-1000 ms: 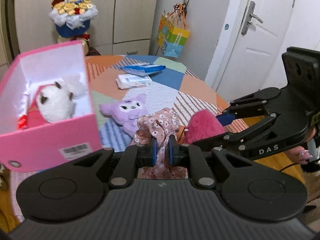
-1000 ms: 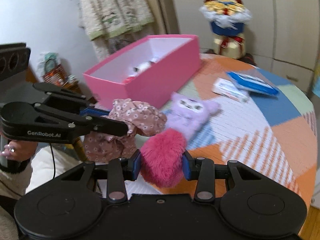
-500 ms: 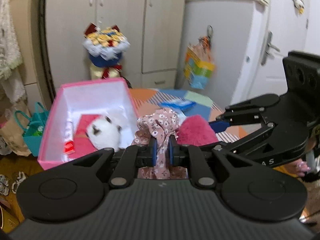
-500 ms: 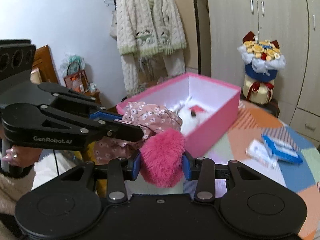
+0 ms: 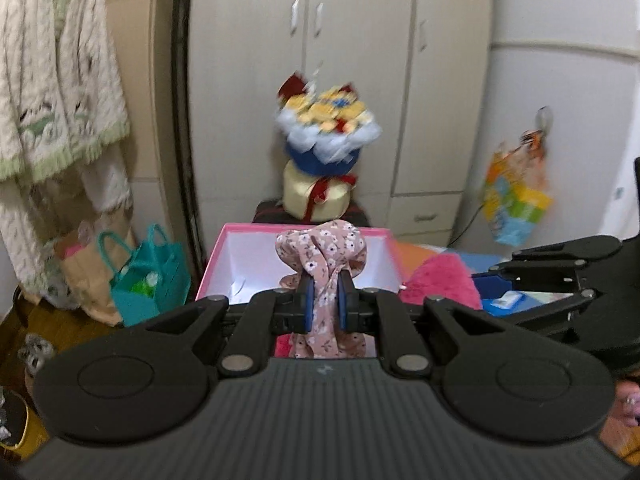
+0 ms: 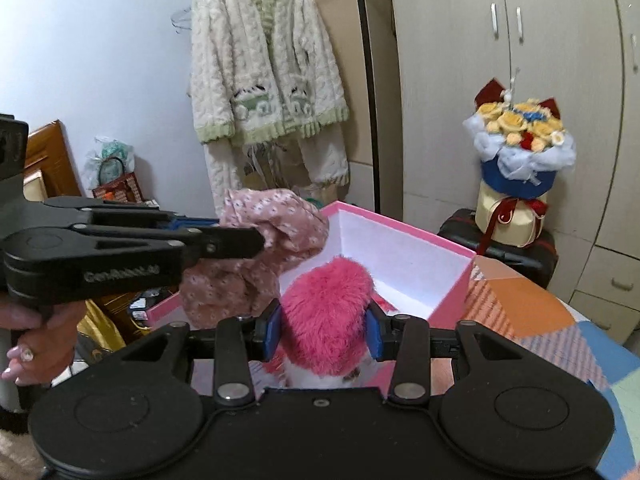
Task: Organize soft objects
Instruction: 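Carry the pom-pom and floral cloth together over the pink box, then open both grippers to drop the pom-pom and cloth into the box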
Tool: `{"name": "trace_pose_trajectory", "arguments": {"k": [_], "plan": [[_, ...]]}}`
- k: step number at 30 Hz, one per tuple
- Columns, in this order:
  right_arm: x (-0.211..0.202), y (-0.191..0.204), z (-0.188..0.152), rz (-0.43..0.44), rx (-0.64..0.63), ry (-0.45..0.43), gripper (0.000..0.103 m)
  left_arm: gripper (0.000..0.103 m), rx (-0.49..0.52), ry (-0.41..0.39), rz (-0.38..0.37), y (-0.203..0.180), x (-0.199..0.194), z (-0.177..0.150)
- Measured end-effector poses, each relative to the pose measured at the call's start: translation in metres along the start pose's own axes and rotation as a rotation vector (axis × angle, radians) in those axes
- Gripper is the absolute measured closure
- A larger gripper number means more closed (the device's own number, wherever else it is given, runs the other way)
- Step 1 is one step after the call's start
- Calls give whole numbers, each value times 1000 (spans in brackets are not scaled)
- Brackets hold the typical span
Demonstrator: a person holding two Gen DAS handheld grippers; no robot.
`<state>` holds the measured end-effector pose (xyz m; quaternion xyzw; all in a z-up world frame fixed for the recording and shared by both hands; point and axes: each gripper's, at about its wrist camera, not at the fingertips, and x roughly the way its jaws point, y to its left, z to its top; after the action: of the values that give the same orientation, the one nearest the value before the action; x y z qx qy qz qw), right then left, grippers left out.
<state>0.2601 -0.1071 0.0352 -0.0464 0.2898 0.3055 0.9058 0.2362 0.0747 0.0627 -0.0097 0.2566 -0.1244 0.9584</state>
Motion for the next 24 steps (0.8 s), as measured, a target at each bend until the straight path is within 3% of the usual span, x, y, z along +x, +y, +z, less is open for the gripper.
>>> {"name": "trace_pose_trajectory", "arguments": {"k": [6,15,18,22,24], "plan": [[62,-19,10,18,14,77,57,92,-78,108,24,26,60,0],[108,-31,13,50,-3,157,54,92,-108,162,48,40,82,-8],[110,-31,13,60,-7,157,46,83,-114,184,54,41,85,-9],[92,-22,11,15,-57,127,36,52,-40,160,80,34,74,-9],[76,-17,10,-3,-79,111,36,48,-7,137,95,29,64,-8]]}}
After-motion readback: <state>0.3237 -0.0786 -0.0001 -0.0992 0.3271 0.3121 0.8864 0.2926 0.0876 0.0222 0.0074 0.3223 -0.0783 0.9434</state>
